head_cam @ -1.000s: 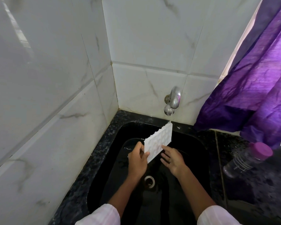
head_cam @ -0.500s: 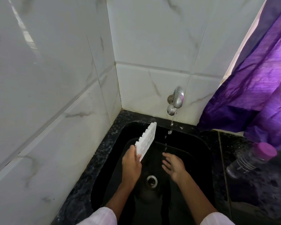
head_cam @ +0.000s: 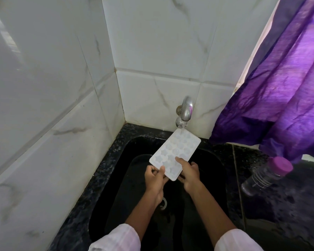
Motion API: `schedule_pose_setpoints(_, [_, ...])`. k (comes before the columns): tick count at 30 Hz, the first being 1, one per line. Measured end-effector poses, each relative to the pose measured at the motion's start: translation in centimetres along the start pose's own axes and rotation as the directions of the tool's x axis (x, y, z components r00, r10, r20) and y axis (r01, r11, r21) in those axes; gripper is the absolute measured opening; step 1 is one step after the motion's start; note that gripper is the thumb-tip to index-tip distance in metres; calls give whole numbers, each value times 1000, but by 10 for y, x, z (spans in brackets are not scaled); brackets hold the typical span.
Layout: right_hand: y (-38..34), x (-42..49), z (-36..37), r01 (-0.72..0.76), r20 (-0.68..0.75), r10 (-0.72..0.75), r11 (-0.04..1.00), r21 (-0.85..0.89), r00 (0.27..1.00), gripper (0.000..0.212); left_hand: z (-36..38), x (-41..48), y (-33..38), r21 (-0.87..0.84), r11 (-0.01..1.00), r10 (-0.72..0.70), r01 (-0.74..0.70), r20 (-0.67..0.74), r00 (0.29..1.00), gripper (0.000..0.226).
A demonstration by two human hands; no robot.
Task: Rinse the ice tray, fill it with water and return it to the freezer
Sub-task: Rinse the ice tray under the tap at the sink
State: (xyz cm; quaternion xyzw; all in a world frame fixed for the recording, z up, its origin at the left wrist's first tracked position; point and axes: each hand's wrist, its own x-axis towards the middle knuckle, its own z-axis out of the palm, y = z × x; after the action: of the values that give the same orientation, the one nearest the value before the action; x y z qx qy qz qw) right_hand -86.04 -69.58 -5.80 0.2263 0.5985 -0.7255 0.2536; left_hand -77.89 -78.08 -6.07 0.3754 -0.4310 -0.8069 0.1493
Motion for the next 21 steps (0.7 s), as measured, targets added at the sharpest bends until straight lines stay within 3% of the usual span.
schedule_pose_setpoints(9, [-11, 10, 12, 114, -129, -107, 992, 45, 986, 41, 21, -1, 7, -137, 988, -70, 74, 35, 997, 14])
schedule_pose_setpoints(21, [-23, 5, 24, 119, -168, -137, 987, -111, 976, 65, 24, -1, 12, -50, 998, -30, 33, 58, 998, 14])
